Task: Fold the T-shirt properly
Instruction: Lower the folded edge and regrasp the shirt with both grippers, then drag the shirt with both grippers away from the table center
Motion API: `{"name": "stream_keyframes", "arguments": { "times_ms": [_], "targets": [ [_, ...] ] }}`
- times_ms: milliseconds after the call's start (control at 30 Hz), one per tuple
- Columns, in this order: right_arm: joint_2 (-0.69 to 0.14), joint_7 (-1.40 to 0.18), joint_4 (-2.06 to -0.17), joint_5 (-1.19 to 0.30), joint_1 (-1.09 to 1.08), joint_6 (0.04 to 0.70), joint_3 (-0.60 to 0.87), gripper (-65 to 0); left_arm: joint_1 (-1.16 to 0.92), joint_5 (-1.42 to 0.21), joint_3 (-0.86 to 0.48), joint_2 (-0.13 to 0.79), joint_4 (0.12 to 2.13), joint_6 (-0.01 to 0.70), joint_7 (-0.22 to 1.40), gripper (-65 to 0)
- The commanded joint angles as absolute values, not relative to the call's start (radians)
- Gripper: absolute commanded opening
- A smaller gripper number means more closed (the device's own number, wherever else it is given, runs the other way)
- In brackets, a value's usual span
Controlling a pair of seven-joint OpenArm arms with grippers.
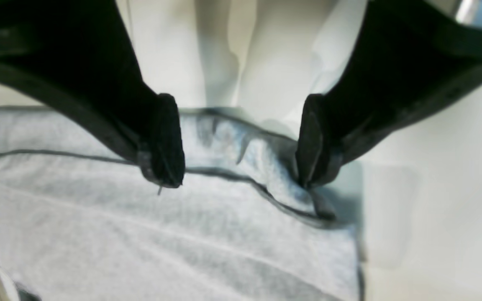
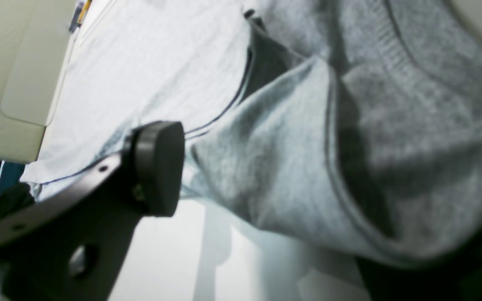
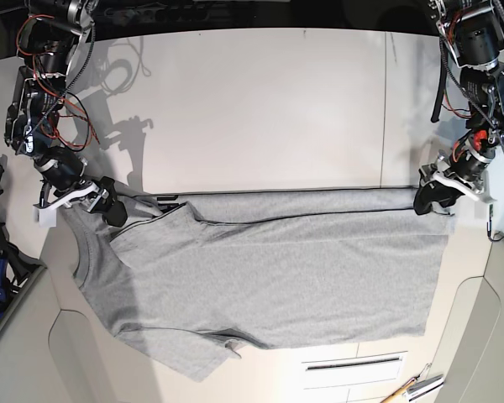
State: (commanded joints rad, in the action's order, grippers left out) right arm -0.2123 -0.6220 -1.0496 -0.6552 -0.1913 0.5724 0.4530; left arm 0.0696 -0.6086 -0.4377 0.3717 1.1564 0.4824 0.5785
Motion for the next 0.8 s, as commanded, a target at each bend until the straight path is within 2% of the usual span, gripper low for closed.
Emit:
{"name": "stream_keyframes", "arguments": {
  "times_ms": [67,100,167,200,233,267,367,567,800],
  "targets": [
    [-0.212,-0.622,-1.05,-0.655,-0.191,0.572,0.453,-21.0,0.07,-0.609,-0.438,0.365,1.156,0.482,0.569,-21.9],
    [-0.212,-0.622,-1.05,-0.655,-0.191,0.572,0.453,-21.1,0.07,-0.609,-0.438,0.365,1.156,0.482,0.564,-28.2],
    [-0.213,-0.621,-1.05,-0.655,-0.191,0.572,0.453,-21.1,0.076,-0.608,-0.438,0.366,1.156,0.483,0.556,-49.1],
    [-0.213,-0.617,-1.05,-0.655,-0.193,0.572,0.453,-21.2,0.081,-0.609,-0.438,0.366,1.156,0.485,0.558,-57.5],
    [-0.213,-0.612,-1.05,-0.654,-0.193,0.573,0.453,-23.9,0.088,-0.61,-0.438,0.366,1.156,0.49,0.557,-63.4],
    [-0.213,-0.601,-1.05,-0.654,-0.194,0.573,0.453,-31.2,0.098,-0.609,-0.438,0.366,1.156,0.499,0.558,-65.0],
    [-0.213,-0.599,-1.051,-0.654,-0.193,0.574,0.453,-64.0,0.121,-0.609,-0.438,0.367,1.159,0.552,0.581,-65.0],
    [-0.213,-0.639,-1.087,-0.674,-0.191,0.584,0.482,-65.0,0.116,-0.609,-0.438,0.366,1.203,0.575,0.639,-65.0],
    [-0.223,-0.806,-1.298,-0.743,-0.132,0.584,0.538,-65.0,0.028,-0.609,-0.438,0.389,1.421,0.587,0.711,-65.0]
  ]
}}
